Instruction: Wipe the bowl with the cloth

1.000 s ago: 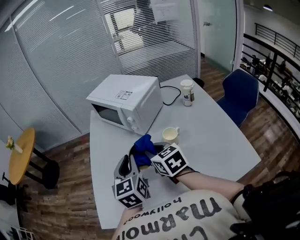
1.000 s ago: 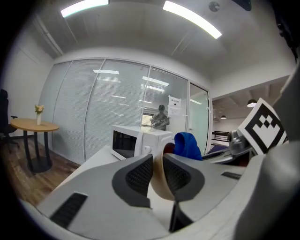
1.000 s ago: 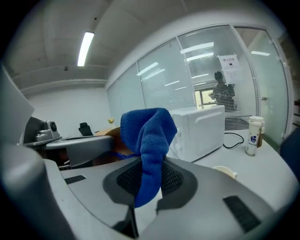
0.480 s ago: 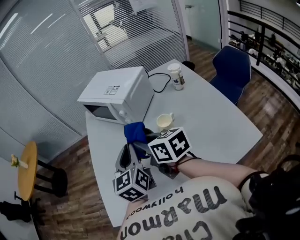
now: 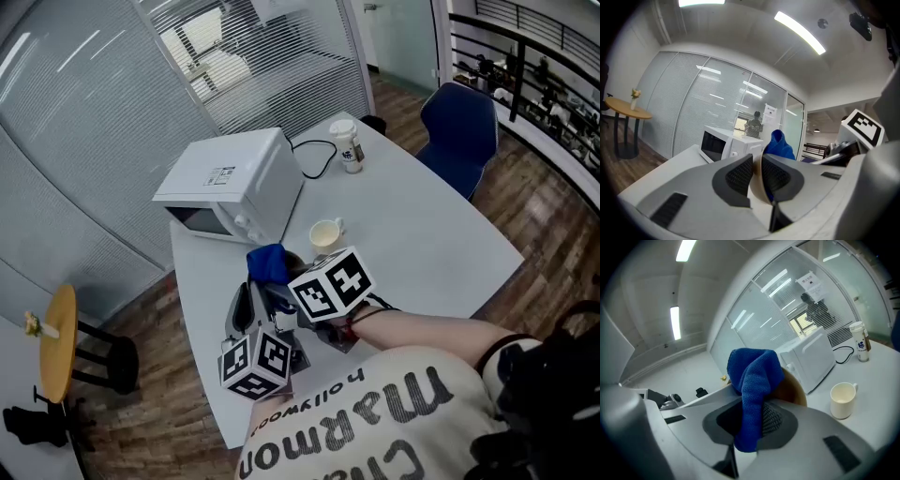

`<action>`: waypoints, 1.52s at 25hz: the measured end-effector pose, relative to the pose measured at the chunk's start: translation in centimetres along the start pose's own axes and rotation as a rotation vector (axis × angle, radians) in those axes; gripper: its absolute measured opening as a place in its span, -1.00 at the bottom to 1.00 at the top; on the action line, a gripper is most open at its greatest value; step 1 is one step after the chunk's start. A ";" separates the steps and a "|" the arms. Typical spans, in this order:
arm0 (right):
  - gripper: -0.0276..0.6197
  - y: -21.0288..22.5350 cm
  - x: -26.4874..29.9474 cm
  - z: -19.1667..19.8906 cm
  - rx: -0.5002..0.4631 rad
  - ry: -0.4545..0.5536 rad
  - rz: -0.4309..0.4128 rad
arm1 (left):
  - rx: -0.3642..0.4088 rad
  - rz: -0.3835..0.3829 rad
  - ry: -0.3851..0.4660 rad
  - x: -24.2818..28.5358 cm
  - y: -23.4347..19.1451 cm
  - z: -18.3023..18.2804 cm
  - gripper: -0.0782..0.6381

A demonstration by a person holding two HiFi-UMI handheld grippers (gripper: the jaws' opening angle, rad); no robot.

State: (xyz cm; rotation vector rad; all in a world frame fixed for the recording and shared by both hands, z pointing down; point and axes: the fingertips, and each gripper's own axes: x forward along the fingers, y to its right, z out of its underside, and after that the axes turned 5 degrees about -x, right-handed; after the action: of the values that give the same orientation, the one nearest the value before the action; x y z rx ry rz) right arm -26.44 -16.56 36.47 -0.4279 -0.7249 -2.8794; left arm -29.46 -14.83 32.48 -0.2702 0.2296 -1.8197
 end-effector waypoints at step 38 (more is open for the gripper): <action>-0.73 -0.5 -3.3 -2.2 -0.186 0.117 0.081 | -0.164 -0.009 0.037 0.5 1.4 0.0 -0.61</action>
State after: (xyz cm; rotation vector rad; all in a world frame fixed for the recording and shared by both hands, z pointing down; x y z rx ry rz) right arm -23.91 -16.96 33.33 -0.2986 -0.4137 -2.8763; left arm -28.25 -15.68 32.12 -0.3532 0.4055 -1.8183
